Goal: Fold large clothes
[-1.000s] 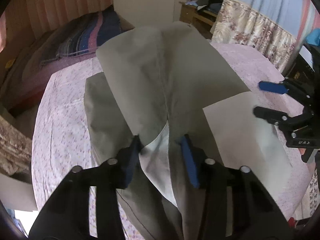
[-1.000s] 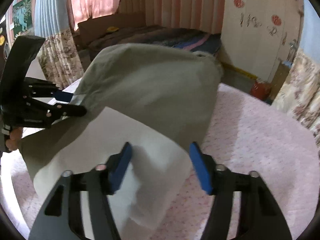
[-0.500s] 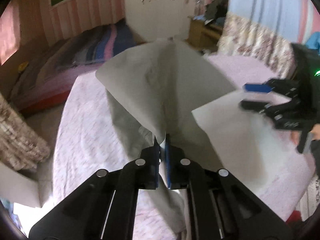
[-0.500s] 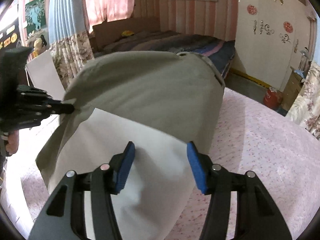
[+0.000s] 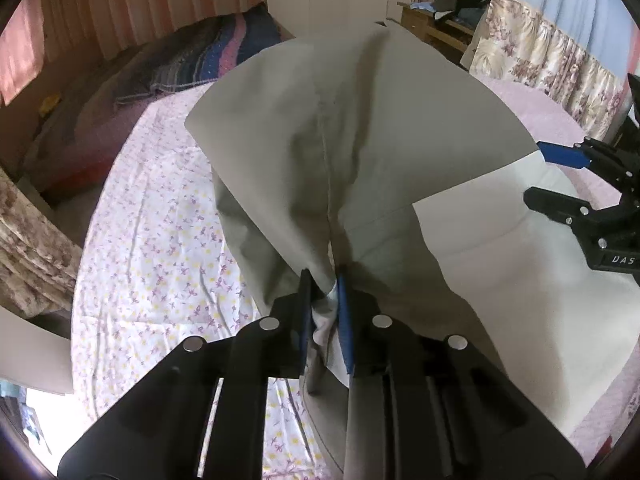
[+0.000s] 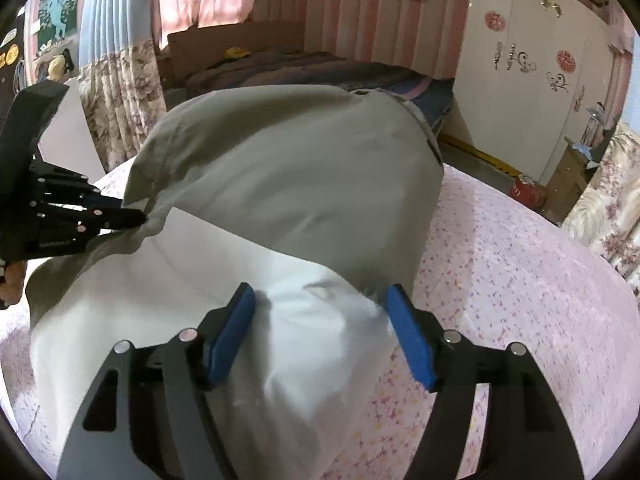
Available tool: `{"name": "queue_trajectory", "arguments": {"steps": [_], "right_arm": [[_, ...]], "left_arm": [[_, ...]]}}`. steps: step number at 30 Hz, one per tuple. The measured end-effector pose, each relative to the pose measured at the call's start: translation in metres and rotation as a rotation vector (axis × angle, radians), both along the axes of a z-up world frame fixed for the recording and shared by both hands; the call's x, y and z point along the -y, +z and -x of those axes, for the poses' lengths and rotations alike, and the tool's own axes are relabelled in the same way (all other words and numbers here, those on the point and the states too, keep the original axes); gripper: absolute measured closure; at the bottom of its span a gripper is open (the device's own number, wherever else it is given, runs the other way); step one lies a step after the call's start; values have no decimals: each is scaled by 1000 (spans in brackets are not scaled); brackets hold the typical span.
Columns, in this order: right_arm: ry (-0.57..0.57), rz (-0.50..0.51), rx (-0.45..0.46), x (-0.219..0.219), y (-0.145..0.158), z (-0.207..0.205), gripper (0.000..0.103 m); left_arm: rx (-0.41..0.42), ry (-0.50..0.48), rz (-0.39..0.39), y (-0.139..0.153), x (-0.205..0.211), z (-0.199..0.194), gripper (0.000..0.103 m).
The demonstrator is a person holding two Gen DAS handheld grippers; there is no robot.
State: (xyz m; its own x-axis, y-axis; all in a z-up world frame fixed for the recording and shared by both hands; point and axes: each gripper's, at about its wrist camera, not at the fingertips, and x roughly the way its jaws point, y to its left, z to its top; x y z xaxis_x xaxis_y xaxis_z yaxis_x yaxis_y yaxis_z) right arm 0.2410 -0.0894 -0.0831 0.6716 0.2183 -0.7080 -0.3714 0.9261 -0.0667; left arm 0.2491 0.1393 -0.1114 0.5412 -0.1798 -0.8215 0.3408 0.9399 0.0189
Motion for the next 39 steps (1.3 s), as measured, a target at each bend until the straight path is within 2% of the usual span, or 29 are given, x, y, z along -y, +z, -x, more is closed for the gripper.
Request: {"name": "queue_trajectory", "arguments": {"steps": [1, 2, 3, 4, 5, 6, 8, 11, 15, 17, 27, 33, 39], "right_arm": [[-3, -15, 1, 3, 6, 5, 35], [-3, -29, 2, 5, 12, 11, 35], [-5, -36, 5, 6, 16, 15, 35], [-6, -49, 10, 9, 22, 25, 33], [-9, -56, 10, 11, 26, 31, 32], [-13, -61, 4, 14, 28, 37, 26], [-27, -73, -11, 19, 31, 50, 19], [-68, -99, -11, 26, 29, 65, 14], [-111, -207, -80, 34, 21, 73, 13], [-131, -221, -94, 35, 16, 75, 13], [-175, -221, -82, 36, 8, 73, 13], [-194, -239, -90, 38, 3, 70, 12], [-206, -212, -65, 34, -12, 73, 10]], "left_arm": [[18, 10, -19, 5, 1, 4, 85], [42, 28, -34, 13, 1, 10, 78], [63, 49, -47, 21, 3, 16, 62], [88, 65, -58, 27, 2, 22, 51], [117, 71, -56, 35, 0, 32, 25], [127, 76, -50, 39, -3, 37, 7], [131, 88, -50, 42, -7, 51, 6], [111, 99, -39, 40, -11, 68, 3], [46, 124, 85, 34, -23, 81, 3], [32, 130, 117, 31, -25, 85, 3], [108, 111, 17, 33, -3, 101, 3], [116, 77, 33, 34, 7, 104, 3], [55, 59, 56, -1, 11, 91, 3]]}}
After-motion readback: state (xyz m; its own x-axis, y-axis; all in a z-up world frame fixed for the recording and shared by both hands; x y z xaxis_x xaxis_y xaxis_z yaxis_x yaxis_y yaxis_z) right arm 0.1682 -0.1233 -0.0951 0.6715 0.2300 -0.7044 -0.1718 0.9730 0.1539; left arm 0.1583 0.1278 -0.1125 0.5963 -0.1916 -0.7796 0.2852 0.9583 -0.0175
